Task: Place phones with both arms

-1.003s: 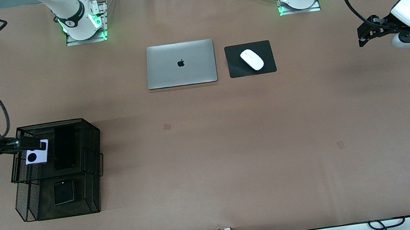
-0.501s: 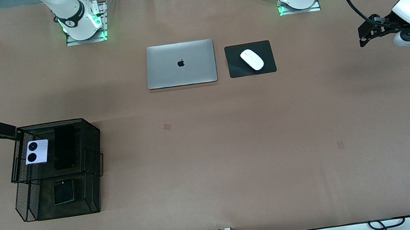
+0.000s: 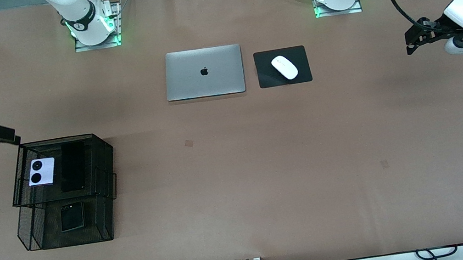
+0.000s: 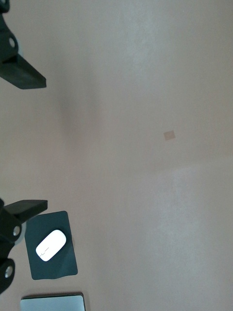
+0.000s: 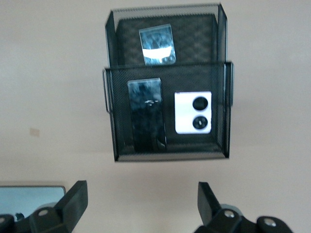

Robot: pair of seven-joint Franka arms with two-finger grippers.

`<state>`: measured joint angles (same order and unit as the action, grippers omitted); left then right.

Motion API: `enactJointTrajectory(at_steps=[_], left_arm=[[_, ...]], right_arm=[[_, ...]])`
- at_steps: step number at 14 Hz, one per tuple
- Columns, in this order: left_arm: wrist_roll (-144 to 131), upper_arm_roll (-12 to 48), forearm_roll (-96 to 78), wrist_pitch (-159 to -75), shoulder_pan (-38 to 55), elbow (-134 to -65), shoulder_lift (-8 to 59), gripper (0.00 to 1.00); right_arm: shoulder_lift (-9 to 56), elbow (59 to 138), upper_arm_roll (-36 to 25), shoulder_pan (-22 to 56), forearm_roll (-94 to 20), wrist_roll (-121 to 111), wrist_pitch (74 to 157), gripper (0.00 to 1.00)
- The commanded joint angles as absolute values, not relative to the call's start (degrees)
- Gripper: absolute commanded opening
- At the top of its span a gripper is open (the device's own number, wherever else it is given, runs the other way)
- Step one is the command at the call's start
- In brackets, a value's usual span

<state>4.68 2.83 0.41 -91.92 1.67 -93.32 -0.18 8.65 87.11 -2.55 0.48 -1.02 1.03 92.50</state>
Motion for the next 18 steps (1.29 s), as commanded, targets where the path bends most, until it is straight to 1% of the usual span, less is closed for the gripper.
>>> enactJointTrajectory(at_steps=[1, 3, 6, 9, 18], left_arm=[[4.13, 2.9, -0.35, -91.23, 2.2, -91.49, 0.7, 1.0], [4.13, 2.9, -0.35, -91.23, 2.11, -91.41, 0.7, 1.0], [4.31, 2.9, -0.26, -91.23, 2.2, -91.32, 0.97, 1.0], [4.39, 2.9, -0.26, -90.09, 2.11, -89.04, 2.37, 1.0], [4.57, 2.9, -0.35, -89.91, 1.76, -89.03, 2.46, 1.0]], right_arm=[[-1.38, 99.29, -1.41, -0.26, 1.49, 0.62, 96.49, 1.0], [-4.21, 102.38, -1.49, -0.26, 1.49, 0.62, 97.73, 1.0], [-3.87, 101.43, -1.41, -0.35, 1.06, 0.61, 97.38, 1.0], [-3.95, 100.81, -1.41, -0.26, 1.4, 0.27, 95.63, 1.0], [-3.78, 100.99, -1.32, -0.26, 1.32, -0.09, 95.54, 1.0]])
